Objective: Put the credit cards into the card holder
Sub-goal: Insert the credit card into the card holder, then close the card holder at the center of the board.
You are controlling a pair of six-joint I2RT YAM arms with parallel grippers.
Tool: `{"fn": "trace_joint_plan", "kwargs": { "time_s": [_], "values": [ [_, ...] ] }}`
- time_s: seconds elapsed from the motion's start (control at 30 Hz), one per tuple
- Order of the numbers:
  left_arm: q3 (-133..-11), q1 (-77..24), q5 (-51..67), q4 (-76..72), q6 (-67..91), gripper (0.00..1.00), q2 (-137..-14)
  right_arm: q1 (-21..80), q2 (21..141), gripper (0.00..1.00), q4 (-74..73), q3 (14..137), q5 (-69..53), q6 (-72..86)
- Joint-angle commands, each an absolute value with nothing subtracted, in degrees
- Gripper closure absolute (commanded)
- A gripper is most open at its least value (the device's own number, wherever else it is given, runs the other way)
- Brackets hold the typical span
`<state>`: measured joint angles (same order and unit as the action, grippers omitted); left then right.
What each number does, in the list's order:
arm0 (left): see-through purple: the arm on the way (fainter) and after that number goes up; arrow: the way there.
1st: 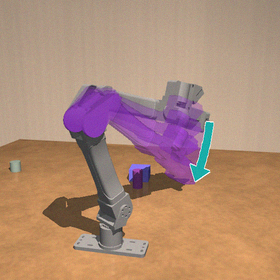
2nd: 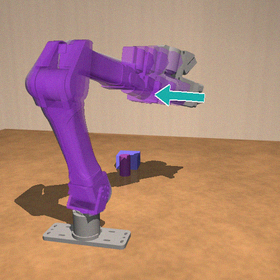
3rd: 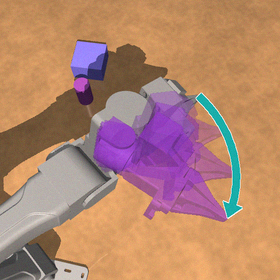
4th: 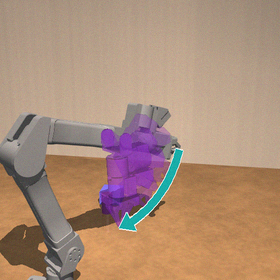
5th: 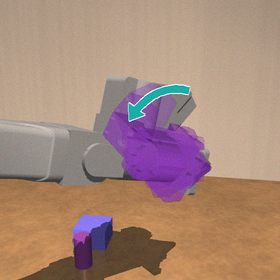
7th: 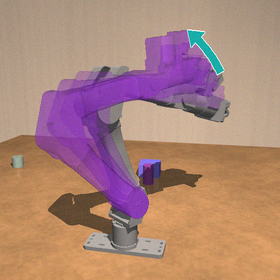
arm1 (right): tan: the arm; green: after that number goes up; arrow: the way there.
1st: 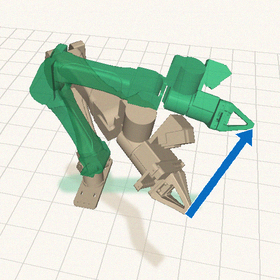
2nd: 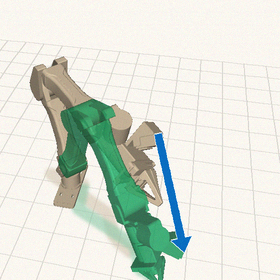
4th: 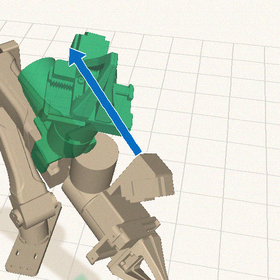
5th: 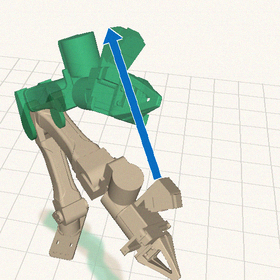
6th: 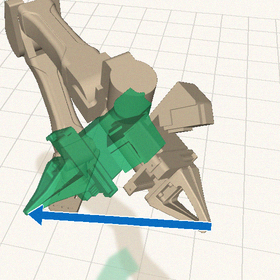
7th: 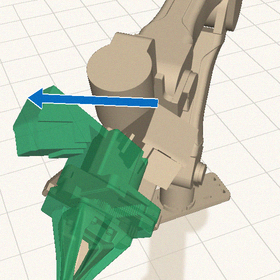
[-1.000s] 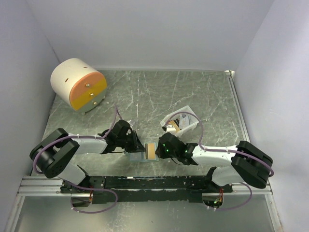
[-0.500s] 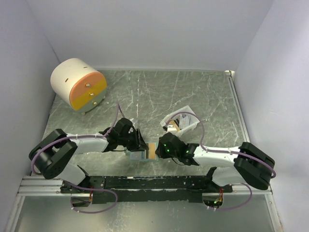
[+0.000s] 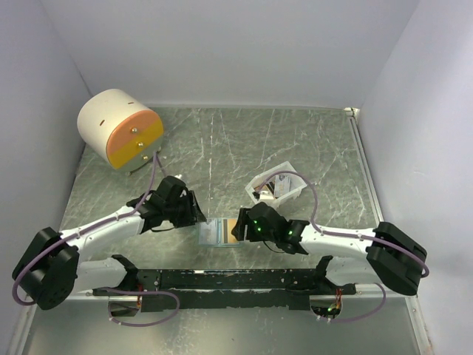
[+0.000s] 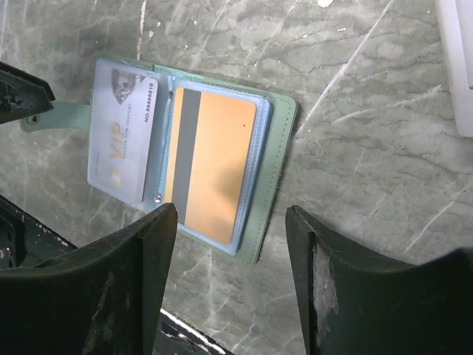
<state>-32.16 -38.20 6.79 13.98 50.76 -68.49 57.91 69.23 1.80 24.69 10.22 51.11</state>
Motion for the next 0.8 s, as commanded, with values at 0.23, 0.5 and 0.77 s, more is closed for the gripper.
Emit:
{"fn": "trace_joint_plan", "kwargs": {
  "time_s": [0.23, 0.5, 0.77],
  "values": [
    [-26.9, -35.8, 7.2, 13.8, 47.8, 0.46, -70.5, 57.8, 74.5, 0.32, 6.3, 24.2, 9.9, 53.9],
    [-24.6, -35.8, 9.7, 10.4, 47.8, 0.71, -70.4, 57.7, 74.9, 0.33, 13.5, 23.2, 5.8, 56.1],
    [-23.5, -35.8, 12.5, 6.8, 47.8, 0.81, -71.3, 57.3, 72.5, 0.33, 23.4, 22.0, 0.3, 57.7]
  ]
}}
